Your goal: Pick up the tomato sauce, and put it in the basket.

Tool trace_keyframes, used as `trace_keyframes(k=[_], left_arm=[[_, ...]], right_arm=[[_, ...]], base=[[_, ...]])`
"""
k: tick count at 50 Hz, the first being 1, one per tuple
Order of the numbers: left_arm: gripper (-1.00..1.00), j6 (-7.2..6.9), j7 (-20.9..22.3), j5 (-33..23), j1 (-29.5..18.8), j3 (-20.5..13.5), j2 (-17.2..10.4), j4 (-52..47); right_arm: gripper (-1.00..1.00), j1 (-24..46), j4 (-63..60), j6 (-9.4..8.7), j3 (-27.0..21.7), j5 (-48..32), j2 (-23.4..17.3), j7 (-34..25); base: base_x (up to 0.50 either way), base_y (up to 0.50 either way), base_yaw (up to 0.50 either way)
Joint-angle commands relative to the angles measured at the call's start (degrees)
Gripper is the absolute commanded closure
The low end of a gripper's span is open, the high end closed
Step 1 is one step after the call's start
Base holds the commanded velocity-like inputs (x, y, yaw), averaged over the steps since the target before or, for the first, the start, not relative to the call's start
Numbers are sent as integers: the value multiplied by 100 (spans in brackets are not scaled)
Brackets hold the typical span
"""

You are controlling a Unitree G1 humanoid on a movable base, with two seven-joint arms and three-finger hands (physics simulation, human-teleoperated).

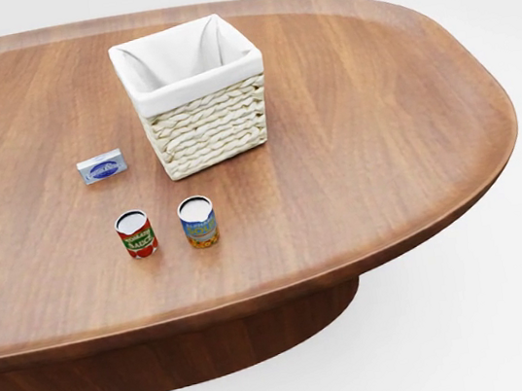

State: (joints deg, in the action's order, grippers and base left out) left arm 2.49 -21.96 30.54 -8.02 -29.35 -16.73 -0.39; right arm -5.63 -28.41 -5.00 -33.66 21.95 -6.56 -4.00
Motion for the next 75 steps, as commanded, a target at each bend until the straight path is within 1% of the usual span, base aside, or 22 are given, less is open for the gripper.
trace_keyframes(k=[1, 9, 13, 15, 18, 31, 54, 69, 72, 73, 74, 75], left_arm=[[-100, 57, 15, -22, -19, 21, -10, 79], [-100, 96, 25, -57, -2, 54, 13, 101], [-100, 76, 23, -49, 3, 44, 7, 82], [-100, 96, 33, -64, -1, 53, 16, 114], [-100, 67, 19, -54, 6, 43, 9, 83], [-100, 45, -3, -124, -9, 88, 33, 64], [-100, 130, 34, -136, -15, 99, 43, 171], [-100, 117, 30, -137, -15, 105, 38, 170], [-100, 111, 55, -149, -15, 134, 50, 175], [-100, 97, 81, -172, -18, 169, 59, 197], [-100, 119, 125, -302, -26, 272, 86, 243], [-100, 110, 173, -316, -31, 301, 105, 255]], right_arm=[[-100, 11, 16, 0, 60, -69, -3, -5], [-100, 17, 45, 0, 110, -164, 12, -24], [-100, 13, 49, 0, 102, -161, 17, -39], [-100, 13, 67, 0, 111, -170, 23, -48], [-100, 18, 80, 0, 115, -166, 20, -50], [-100, 34, 2, 0, 133, -176, -11, -58], [-100, 29, 113, 0, 181, -235, 24, -99], [-100, 2, 87, 0, 146, -187, 40, -89], [-100, 14, 91, 0, 165, -204, 39, -84], [-100, 1, 77, 0, 154, -198, 48, -79], [-100, 0, 65, 0, 140, -174, 42, -80], [-100, -3, 60, 0, 130, -157, 42, -83]], base=[[0, 0, 0], [22, -1, 0], [37, -3, 0], [37, -3, 0], [37, -2, 0], [37, -3, 0], [37, -3, 0], [35, -3, 0], [0, 0, 0], [0, 0, 0], [0, 0, 0], [0, 0, 0]])
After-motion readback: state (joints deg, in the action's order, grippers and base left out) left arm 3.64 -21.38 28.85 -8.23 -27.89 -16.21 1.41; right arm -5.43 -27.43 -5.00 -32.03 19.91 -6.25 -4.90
